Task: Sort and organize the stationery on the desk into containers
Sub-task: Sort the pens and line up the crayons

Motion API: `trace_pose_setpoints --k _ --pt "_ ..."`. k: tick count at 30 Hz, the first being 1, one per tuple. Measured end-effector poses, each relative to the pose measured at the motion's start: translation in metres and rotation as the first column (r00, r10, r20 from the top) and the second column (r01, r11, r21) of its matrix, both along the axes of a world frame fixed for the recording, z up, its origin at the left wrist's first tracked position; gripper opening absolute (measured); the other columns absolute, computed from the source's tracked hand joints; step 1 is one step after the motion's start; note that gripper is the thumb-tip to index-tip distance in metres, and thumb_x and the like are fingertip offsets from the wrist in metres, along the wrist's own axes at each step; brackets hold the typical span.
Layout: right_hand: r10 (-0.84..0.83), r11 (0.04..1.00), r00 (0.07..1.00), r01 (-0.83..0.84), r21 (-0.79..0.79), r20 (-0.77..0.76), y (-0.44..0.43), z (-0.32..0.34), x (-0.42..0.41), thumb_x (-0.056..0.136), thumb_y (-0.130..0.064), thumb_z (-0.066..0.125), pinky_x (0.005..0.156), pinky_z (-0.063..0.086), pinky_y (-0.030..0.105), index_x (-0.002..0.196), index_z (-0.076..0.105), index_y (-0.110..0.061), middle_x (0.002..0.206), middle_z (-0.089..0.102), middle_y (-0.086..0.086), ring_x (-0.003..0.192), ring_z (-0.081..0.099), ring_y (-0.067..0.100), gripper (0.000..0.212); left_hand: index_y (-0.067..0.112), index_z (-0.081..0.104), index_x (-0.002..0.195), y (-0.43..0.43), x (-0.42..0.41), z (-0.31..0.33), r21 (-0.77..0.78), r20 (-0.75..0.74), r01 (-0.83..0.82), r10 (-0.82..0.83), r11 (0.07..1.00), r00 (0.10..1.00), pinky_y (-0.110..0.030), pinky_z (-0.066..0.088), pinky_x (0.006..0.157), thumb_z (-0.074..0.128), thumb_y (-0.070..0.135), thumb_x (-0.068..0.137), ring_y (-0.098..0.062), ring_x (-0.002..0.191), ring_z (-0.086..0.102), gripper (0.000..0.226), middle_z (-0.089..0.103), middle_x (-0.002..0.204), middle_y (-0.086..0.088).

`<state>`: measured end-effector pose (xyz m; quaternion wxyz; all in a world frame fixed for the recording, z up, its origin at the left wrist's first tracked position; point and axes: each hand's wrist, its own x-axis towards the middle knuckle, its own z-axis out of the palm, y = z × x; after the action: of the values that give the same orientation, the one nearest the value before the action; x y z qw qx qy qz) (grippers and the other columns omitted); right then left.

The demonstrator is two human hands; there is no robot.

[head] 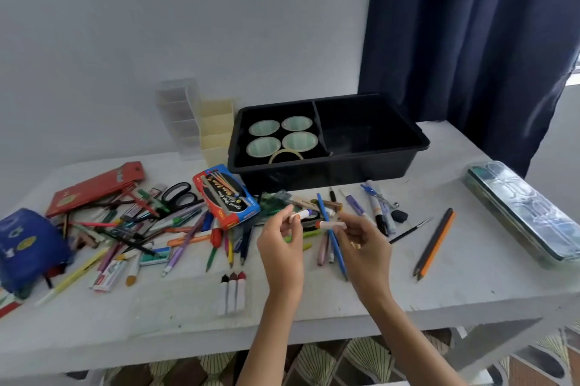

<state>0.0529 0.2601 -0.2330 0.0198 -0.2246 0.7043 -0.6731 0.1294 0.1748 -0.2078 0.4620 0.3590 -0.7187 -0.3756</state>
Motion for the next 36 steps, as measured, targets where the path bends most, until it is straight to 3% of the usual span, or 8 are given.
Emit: trace_pose_setpoints --k 5,9,12,19,25,29,33,36 --pt "0.055 0.998 0.998 -0.054 -0.040 0.026 -0.012 0.003 0.050 0.082 -0.005 0.069 0.068 0.050 0.012 0.099 0.070 -0.016 0.088 0.068 -0.002 0.078 0.064 0.005 0.020 0.010 0.067 0.110 -0.012 0.047 0.000 0.005 -0.034 -0.009 0.009 1.000 0.999 -0.006 0.046 0.072 0.060 0.014 0.091 -0.004 0.087 0.061 0.021 0.067 0.099 0.003" --pt "0.097 0.994 0.995 -0.096 -0.042 0.015 -0.025 0.004 0.089 0.081 -0.003 0.070 0.070 0.050 0.012 0.101 0.071 -0.014 0.089 0.067 0.001 0.078 0.064 0.005 0.023 0.012 0.062 0.115 -0.024 0.087 -0.003 -0.045 -0.042 -0.021 0.020 0.999 0.999 -0.004 0.043 0.078 0.050 0.010 0.095 0.010 0.097 0.053 0.023 0.060 0.109 0.005" --pt "0.113 0.993 0.994 -0.113 -0.043 0.012 -0.034 0.002 0.113 0.081 -0.005 0.070 0.071 0.050 0.011 0.103 0.070 -0.015 0.088 0.068 -0.002 0.078 0.064 0.004 0.024 0.011 0.055 0.123 -0.036 0.114 -0.008 -0.031 -0.037 -0.054 0.053 0.998 0.998 -0.005 0.043 0.083 0.046 0.013 0.097 0.001 0.106 0.054 0.028 0.057 0.119 0.006" --pt "0.156 0.987 0.987 -0.154 -0.037 0.051 -0.051 -0.003 0.151 0.081 -0.012 0.072 0.072 0.054 0.021 0.098 0.073 -0.016 0.084 0.072 -0.005 0.079 0.067 0.008 0.017 0.009 0.062 0.113 -0.055 0.162 -0.014 0.086 -0.081 -0.107 0.114 0.991 0.990 -0.014 0.049 0.075 0.056 0.015 0.093 -0.007 0.086 0.059 0.022 0.063 0.097 0.001" --pt "0.207 0.977 0.978 -0.207 0.039 -0.001 -0.063 -0.008 0.173 0.081 -0.006 0.071 0.071 0.053 0.018 0.093 0.072 -0.023 0.084 0.073 -0.009 0.077 0.066 0.005 0.021 0.012 0.062 0.113 -0.070 0.187 -0.025 0.047 -0.021 -0.104 0.105 0.994 0.994 -0.002 0.040 0.074 0.049 0.017 0.096 -0.001 0.093 0.055 0.021 0.058 0.103 0.003" --pt "0.195 0.976 0.934 -0.157 0.148 -0.300 -0.064 -0.018 0.180 0.078 0.005 0.070 0.078 0.048 0.010 0.093 0.074 -0.011 0.090 0.072 -0.002 0.085 0.064 0.003 0.022 0.006 0.064 0.109 -0.073 0.194 -0.033 0.036 -0.015 -0.083 0.084 0.996 0.996 -0.002 0.040 0.075 0.051 0.009 0.094 -0.001 0.091 0.056 0.019 0.062 0.102 -0.003" --pt "0.269 0.945 0.778 -0.097 0.314 -0.568 -0.062 -0.029 0.183 0.075 0.010 0.068 0.076 0.051 0.024 0.095 0.072 0.001 0.090 0.069 0.007 0.084 0.064 0.020 0.022 0.006 0.064 0.108 -0.071 0.197 -0.040 0.047 -0.020 -0.065 0.066 0.997 0.998 -0.003 0.042 0.076 0.052 0.009 0.094 0.000 0.093 0.057 0.018 0.062 0.101 -0.001" --pt "0.315 0.910 0.716 -0.042 0.413 -0.623 -0.061 -0.037 0.185 0.067 0.013 0.074 0.070 0.055 0.029 0.095 0.072 0.002 0.090 0.068 0.007 0.082 0.061 0.020 0.031 0.007 0.064 0.108 -0.069 0.197 -0.043 0.043 -0.012 -0.052 0.053 0.998 0.999 -0.002 0.041 0.077 0.052 0.008 0.094 0.001 0.094 0.056 0.018 0.062 0.100 0.002"
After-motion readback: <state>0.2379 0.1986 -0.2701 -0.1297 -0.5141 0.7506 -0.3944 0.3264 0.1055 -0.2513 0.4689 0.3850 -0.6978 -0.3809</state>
